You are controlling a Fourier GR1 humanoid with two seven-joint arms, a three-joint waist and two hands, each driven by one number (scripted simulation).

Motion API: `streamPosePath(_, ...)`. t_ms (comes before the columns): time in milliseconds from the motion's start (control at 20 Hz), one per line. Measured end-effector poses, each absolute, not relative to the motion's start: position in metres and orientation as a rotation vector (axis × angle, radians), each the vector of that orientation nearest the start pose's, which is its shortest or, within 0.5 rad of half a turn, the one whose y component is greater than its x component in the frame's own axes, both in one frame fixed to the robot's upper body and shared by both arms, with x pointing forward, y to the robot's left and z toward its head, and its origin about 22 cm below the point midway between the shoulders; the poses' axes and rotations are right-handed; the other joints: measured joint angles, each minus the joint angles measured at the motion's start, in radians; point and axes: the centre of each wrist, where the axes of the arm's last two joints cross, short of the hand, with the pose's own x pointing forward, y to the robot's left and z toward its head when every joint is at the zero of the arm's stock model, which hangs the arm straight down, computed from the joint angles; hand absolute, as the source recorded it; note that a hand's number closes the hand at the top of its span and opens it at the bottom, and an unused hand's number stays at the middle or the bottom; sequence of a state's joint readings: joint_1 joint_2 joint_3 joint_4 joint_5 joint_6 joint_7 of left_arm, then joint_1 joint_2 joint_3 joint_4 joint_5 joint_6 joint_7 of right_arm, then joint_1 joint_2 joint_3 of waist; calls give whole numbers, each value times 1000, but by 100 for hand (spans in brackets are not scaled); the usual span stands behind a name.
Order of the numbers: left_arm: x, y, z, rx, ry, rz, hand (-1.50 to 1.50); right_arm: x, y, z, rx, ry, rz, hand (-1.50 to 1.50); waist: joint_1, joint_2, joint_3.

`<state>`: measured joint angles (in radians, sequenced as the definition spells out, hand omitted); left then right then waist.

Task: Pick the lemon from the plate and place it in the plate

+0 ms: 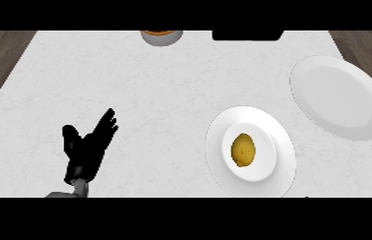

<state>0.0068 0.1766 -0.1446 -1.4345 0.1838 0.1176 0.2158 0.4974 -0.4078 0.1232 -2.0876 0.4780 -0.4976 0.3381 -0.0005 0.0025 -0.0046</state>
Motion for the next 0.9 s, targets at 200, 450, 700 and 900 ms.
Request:
streamPosePath(200,234,237,-31,-2,-1191,-13,0,130,-265,78,-942,-1254,268,-150,12,2,0)
streamPosePath(450,235,236,-34,-5,-1190,-20,0,157,-224,85,-937,-1144,336,-150,16,1,2)
streamPosePath(700,232,239,-36,-8,-1183,-19,0,185,-189,74,-959,-1077,376,-150,11,-1,3)
streamPosePath(900,236,235,-39,3,-1182,-15,0,195,-175,66,-932,-1025,397,-150,5,-2,4)
